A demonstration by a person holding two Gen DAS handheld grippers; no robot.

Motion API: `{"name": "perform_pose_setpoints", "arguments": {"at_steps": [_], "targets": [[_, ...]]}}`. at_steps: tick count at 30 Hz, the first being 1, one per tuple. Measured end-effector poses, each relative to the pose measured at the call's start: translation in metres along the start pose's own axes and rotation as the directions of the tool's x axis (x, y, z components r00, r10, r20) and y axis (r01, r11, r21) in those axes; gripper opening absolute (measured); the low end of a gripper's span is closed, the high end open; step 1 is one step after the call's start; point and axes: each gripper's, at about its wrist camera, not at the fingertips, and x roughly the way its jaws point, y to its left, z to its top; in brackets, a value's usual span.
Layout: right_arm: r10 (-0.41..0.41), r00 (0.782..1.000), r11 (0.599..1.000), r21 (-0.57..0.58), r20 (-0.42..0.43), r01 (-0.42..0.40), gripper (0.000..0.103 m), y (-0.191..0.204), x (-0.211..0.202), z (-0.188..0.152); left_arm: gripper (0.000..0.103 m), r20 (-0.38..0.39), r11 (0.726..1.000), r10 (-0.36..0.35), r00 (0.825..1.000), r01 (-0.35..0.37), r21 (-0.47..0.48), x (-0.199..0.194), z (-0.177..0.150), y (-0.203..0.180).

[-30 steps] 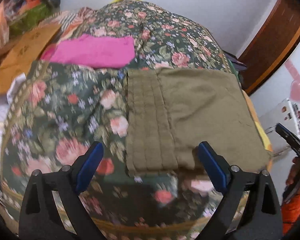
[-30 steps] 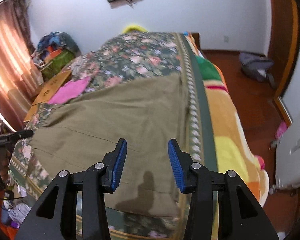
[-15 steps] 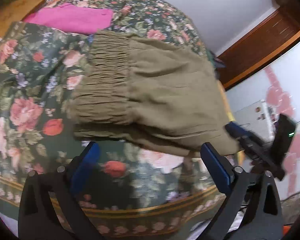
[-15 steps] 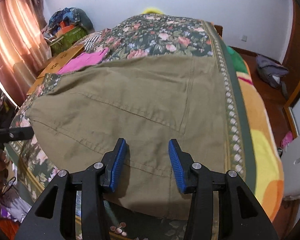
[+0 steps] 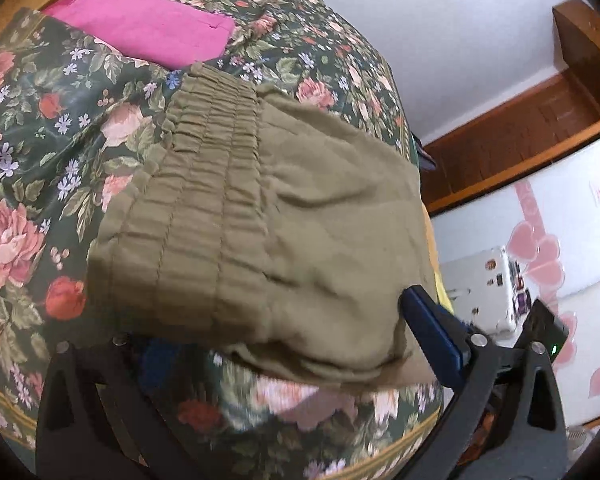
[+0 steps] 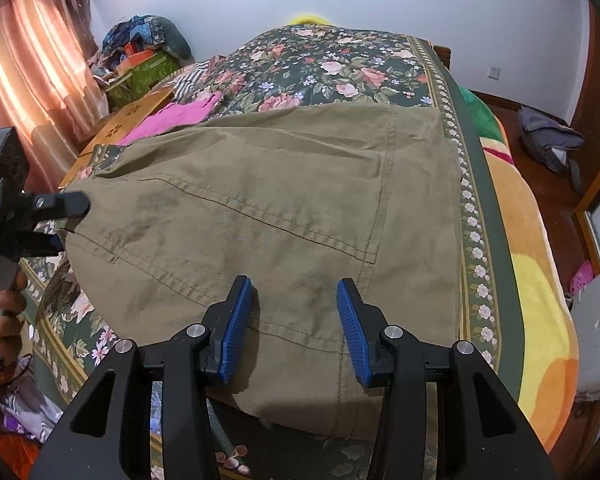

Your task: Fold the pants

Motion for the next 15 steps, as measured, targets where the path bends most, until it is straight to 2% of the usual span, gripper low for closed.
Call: {"name": "perform_pose_setpoints", "arguments": {"at_steps": [4, 6, 8, 10, 13, 15], "targets": [[0.004, 1.0, 1.0, 0.001, 0.001, -0.004, 0.041, -0.001, 0.0, 0.0, 0.102, 0.023, 1.0, 0.021, 1.0, -0.021, 0.015, 0.007, 0.01, -0.002], [0.008, 1.0, 1.0, 0.008, 0.002, -0.008, 0.041, -0.002, 0.001, 0.0, 0.094, 0.042, 0.997, 0.061, 0.997, -0.063, 0.033, 0.01, 0.013, -0.005], [0.009, 1.0, 1.0, 0.015, 0.002, -0.009, 0.043, -0.003, 0.0, 0.0, 0.072, 0.059, 0.988, 0.131, 0.99, -0.135, 0.073, 0.013, 0.014, -0.01], [0.008, 1.0, 1.0, 0.02, 0.002, -0.008, 0.045, -0.005, 0.0, 0.0, 0.056, 0.072, 0.98, 0.161, 0.984, -0.168, 0.102, 0.013, 0.014, -0.012], [0.009, 1.0, 1.0, 0.025, -0.003, -0.009, 0.05, -0.007, 0.0, 0.0, 0.047, 0.091, 0.974, 0.168, 0.982, -0.179, 0.136, 0.012, 0.014, -0.014], [0.014, 1.0, 0.999, 0.032, -0.007, -0.014, 0.051, -0.009, 0.0, 0.001, 0.044, 0.108, 0.968, 0.181, 0.978, -0.196, 0.159, 0.01, 0.013, -0.017]]}}
